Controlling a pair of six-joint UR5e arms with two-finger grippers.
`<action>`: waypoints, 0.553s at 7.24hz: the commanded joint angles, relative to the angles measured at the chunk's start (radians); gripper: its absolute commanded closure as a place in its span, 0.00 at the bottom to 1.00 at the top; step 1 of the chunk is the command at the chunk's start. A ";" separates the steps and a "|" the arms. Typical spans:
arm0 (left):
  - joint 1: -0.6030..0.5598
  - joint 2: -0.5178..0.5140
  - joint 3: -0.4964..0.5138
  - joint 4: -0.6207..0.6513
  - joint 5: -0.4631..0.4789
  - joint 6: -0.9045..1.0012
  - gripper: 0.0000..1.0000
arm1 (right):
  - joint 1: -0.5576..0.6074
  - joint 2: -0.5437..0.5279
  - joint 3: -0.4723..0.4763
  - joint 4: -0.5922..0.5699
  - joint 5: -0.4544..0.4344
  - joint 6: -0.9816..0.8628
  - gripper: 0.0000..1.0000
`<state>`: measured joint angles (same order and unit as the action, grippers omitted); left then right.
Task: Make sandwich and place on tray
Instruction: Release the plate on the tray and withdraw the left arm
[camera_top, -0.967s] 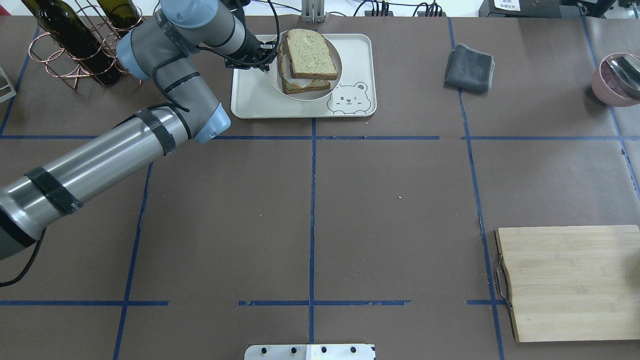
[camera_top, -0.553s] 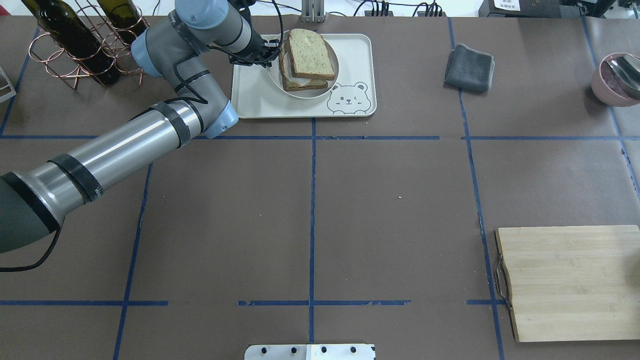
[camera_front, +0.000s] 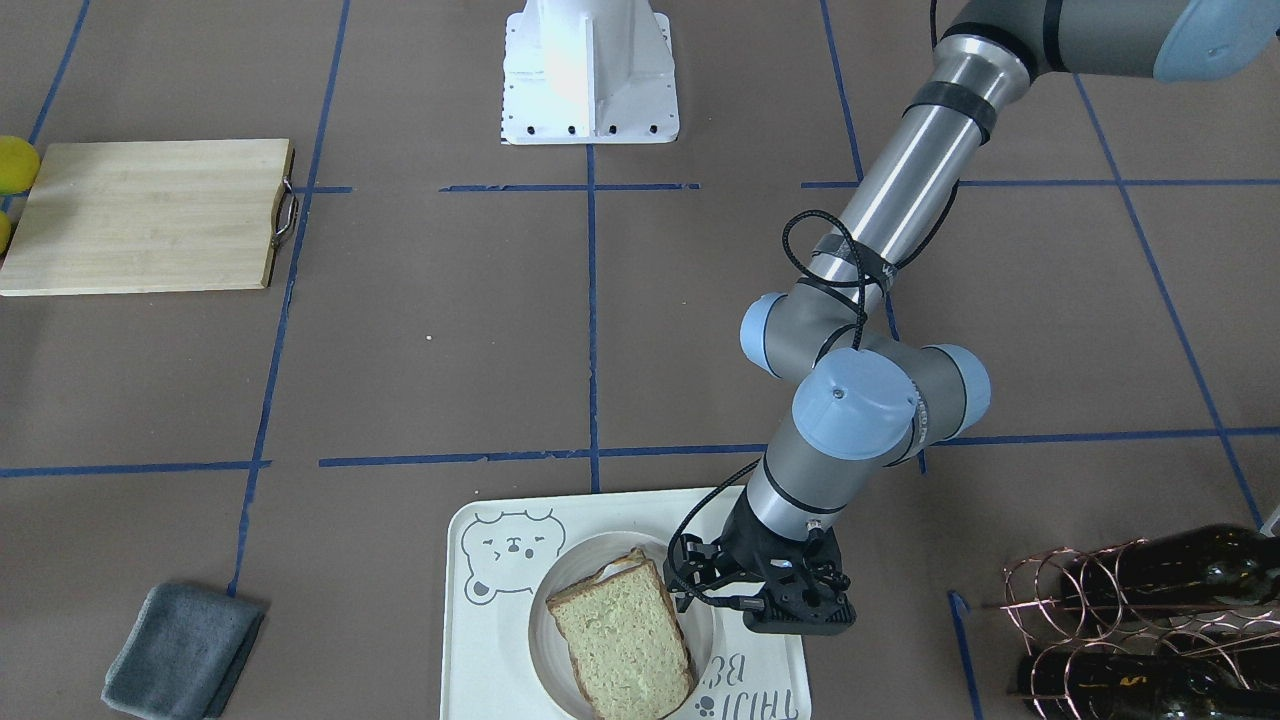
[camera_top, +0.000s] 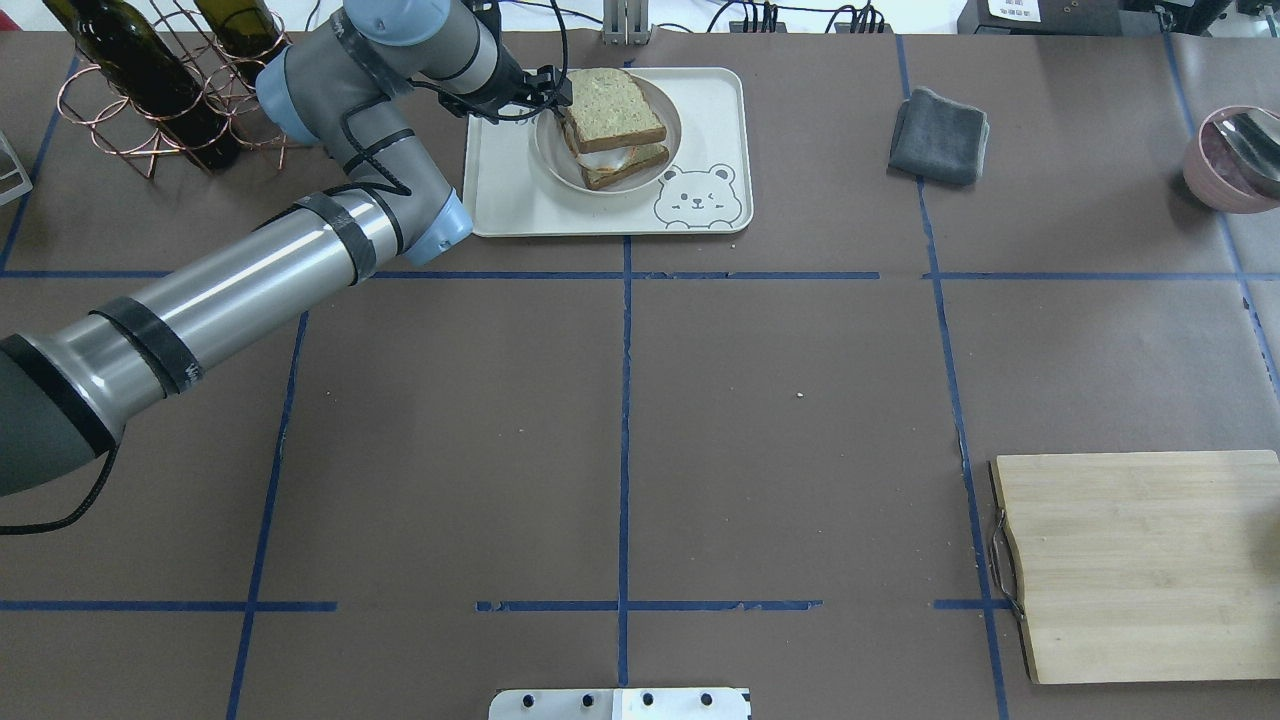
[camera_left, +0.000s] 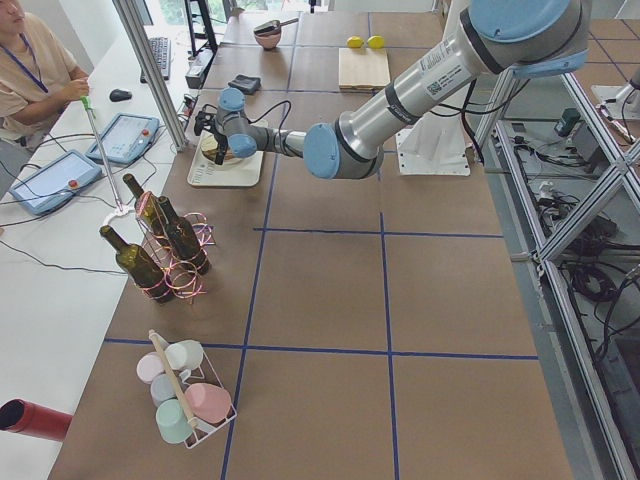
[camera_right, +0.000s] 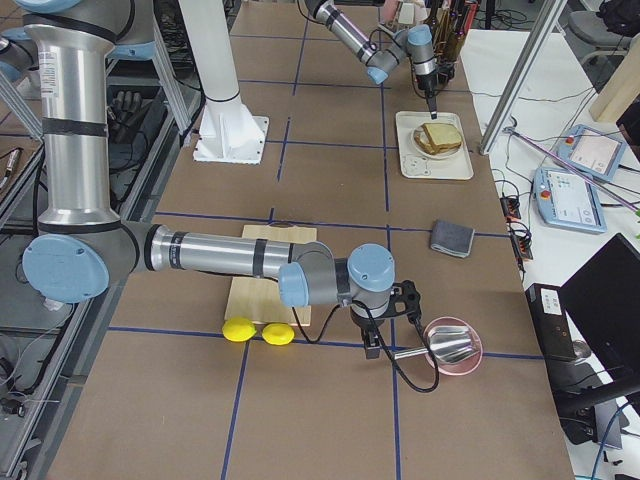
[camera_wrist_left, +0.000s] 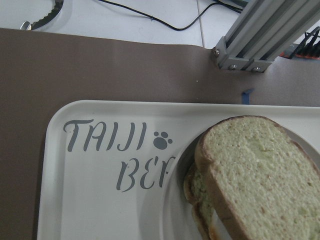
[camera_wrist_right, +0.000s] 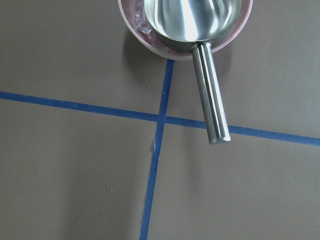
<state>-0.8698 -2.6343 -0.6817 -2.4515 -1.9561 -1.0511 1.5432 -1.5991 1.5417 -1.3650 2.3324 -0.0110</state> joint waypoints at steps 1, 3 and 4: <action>-0.052 0.182 -0.333 0.216 -0.078 0.151 0.00 | 0.000 -0.001 0.000 0.001 -0.001 0.006 0.00; -0.093 0.412 -0.745 0.469 -0.188 0.261 0.00 | 0.000 -0.002 0.002 0.003 0.001 0.006 0.00; -0.121 0.519 -0.875 0.503 -0.217 0.328 0.00 | 0.000 -0.002 0.002 0.003 0.001 0.006 0.00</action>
<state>-0.9590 -2.2594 -1.3523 -2.0333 -2.1176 -0.8036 1.5432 -1.6012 1.5426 -1.3624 2.3325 -0.0044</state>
